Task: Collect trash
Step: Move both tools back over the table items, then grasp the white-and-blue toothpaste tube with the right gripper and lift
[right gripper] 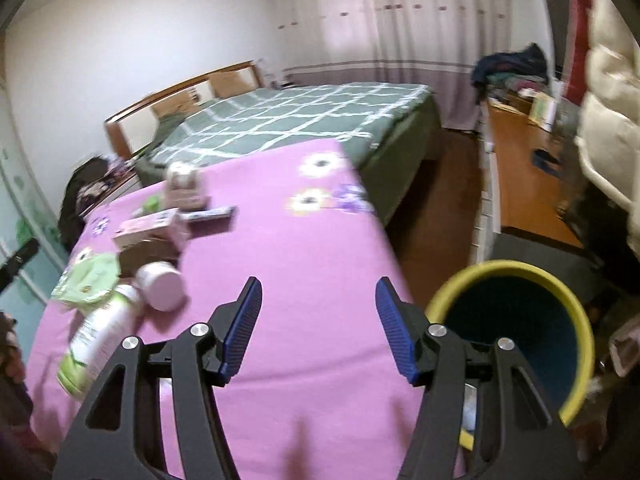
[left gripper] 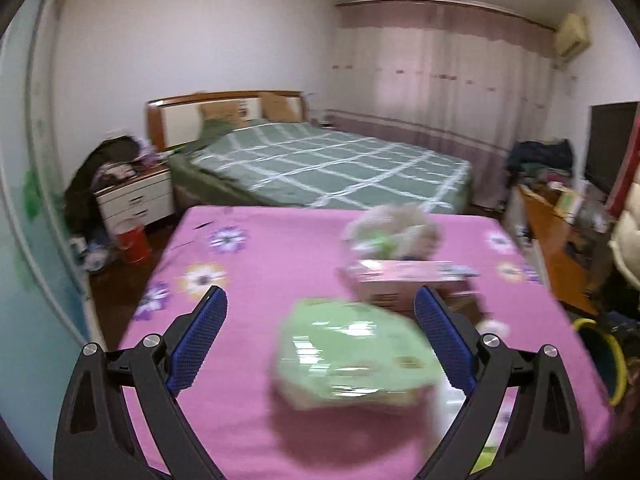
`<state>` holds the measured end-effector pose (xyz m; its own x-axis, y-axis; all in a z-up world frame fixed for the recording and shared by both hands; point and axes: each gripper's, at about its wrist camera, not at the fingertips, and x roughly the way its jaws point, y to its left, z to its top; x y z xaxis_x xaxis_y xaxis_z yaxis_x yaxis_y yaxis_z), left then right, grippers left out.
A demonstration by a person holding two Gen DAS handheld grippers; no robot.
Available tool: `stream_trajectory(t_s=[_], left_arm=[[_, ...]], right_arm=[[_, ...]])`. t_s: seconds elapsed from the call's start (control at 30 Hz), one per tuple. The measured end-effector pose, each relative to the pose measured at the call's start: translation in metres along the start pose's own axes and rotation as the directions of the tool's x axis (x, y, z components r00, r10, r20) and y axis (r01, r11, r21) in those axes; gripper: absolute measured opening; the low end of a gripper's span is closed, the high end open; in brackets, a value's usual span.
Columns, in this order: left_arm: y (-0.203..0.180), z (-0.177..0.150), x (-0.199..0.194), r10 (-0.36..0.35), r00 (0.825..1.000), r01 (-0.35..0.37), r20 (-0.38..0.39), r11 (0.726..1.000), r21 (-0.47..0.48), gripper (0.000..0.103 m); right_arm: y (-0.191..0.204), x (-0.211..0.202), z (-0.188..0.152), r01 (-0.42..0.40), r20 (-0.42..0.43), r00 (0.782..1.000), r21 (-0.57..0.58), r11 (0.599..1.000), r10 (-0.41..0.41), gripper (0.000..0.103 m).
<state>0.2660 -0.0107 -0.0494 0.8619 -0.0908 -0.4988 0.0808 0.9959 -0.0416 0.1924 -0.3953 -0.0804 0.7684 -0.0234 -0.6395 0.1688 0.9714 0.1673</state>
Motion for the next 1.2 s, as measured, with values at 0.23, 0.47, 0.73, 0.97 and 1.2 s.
stream_trajectory(t_s=[0.23,0.47,0.73,0.97,1.2], left_arm=[[0.054,-0.019,0.036,0.116,0.993,-0.117,-0.028,0.992,-0.053,0.093],[0.070,-0.028,0.050,0.112,0.992,-0.117,-0.049,0.987,-0.108,0.093],[0.069,-0.030,0.046,0.131,0.991,-0.135,-0.039,0.983,-0.122,0.093],[0.069,-0.030,0.046,0.127,0.991,-0.133,-0.050,0.984,-0.123,0.094],[0.064,-0.031,0.048,0.124,0.991,-0.130,-0.056,0.986,-0.108,0.094]], right_arm=[[0.067,0.040,0.021,-0.107,-0.051,0.993,-0.089,0.990,0.103,0.057],[0.090,0.104,0.057,-0.088,-0.121,0.990,-0.163,0.983,0.068,0.057],[0.096,0.168,0.063,-0.075,-0.191,0.981,-0.284,0.956,0.020,0.056],[0.113,0.198,0.065,-0.092,-0.204,0.979,-0.417,0.904,0.005,0.056],[0.128,0.210,0.065,-0.126,-0.201,0.979,-0.502,0.855,0.026,0.056]])
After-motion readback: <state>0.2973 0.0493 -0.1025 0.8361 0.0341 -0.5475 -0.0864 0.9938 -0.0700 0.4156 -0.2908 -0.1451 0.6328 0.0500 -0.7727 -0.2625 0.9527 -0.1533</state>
